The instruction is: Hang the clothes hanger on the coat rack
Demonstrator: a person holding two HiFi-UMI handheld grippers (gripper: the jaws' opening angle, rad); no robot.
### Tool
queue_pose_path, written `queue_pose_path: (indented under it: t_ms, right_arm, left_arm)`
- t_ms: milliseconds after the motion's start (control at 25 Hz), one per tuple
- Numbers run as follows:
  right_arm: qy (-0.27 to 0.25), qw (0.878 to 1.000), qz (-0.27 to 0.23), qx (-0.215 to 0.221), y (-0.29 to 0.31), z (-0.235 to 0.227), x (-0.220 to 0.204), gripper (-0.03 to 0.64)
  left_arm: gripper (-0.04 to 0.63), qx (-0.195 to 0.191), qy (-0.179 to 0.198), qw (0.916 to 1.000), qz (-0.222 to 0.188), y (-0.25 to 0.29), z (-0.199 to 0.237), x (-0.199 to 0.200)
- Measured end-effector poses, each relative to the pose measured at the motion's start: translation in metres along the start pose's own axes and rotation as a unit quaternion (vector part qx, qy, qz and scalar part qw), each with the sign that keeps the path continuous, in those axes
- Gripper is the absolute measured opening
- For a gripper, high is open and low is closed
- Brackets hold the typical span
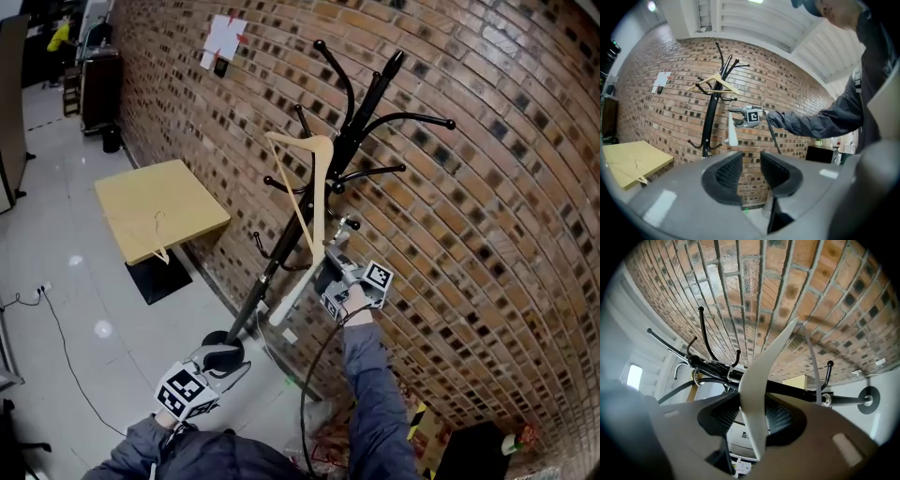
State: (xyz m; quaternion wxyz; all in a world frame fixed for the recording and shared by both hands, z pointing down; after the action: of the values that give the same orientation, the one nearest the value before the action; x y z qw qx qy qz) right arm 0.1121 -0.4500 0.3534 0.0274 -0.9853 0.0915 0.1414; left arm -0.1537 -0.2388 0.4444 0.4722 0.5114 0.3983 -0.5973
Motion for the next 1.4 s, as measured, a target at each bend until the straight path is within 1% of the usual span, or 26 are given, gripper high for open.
queue_pose_path:
  t_ms: [120,360,480,520,600,680,800,920,1040,1120,1200,1280,1400]
  right_arm:
    - [-0.006,1.000,0.008,-0.005,0.007,-0.008,-0.011,0.172]
    - [0.014,1.000,0.009,0.007,0.022,-0.020,-0.019,0.172]
    - [0.011,1.000,0.005,0.015,0.027,-0.022,-0.018,0.172]
    - [0.002,1.000,0.003,0.019,0.028,-0.022,-0.017,0.172]
    - [-0.035,0.999,-0.003,0.031,0.028,-0.021,-0.014,0.173]
    - [-0.083,0.996,-0.012,0.038,0.025,-0.019,-0.008,0.203]
    - [-0.137,0.989,-0.037,0.034,0.012,-0.014,-0.001,0.216]
    - [-0.209,0.975,-0.064,0.026,-0.015,-0.006,0.001,0.216]
    - [-0.273,0.959,-0.069,0.031,-0.052,0.000,-0.015,0.216]
    - [-0.336,0.939,-0.064,0.042,-0.083,0.005,-0.038,0.211]
    - [-0.388,0.918,-0.057,0.055,-0.116,0.010,-0.070,0.202]
    - [-0.427,0.900,-0.050,0.073,-0.146,0.012,-0.104,0.201]
    - [-0.466,0.880,-0.037,0.078,-0.190,0.008,-0.151,0.202]
  left_arm:
    - [0.114,0.006,-0.003,1.0000,-0.003,-0.001,0.004,0.002]
    - [0.114,0.020,-0.011,0.9997,0.005,-0.004,0.009,-0.004]
    - [0.114,0.023,-0.007,0.9997,0.010,-0.005,0.011,-0.007]
    - [0.114,0.023,-0.005,0.9997,0.011,-0.005,0.011,-0.007]
    - [0.114,0.028,-0.005,0.9995,0.012,-0.005,0.014,-0.007]
    - [0.114,0.034,-0.006,0.9993,0.013,-0.005,0.017,-0.007]
    - [0.114,0.032,0.000,0.9993,0.017,-0.004,0.017,-0.008]
    - [0.114,0.028,0.001,0.9994,0.020,-0.002,0.016,-0.011]
    - [0.114,0.020,-0.004,0.9994,0.027,0.002,0.010,-0.015]
    - [0.114,0.016,-0.012,0.9992,0.035,0.003,0.007,-0.020]
    - [0.114,0.013,-0.019,0.9992,0.033,0.006,0.004,-0.025]
    - [0.114,0.012,-0.025,0.9991,0.033,0.010,0.003,-0.030]
    - [0.114,0.009,-0.031,0.9989,0.035,0.015,0.002,-0.035]
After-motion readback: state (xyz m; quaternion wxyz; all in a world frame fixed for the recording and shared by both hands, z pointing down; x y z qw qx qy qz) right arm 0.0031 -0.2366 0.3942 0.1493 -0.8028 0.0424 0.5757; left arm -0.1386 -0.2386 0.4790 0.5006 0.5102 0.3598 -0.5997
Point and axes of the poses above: the fingertips, and each gripper's own axes: y forward along the fingers, z to its left, x out of its top, the point moved 1 cm from there along -y, backward along the fingers, and after that the axes turned 9 degrees about -z, right-handed, at the moved point
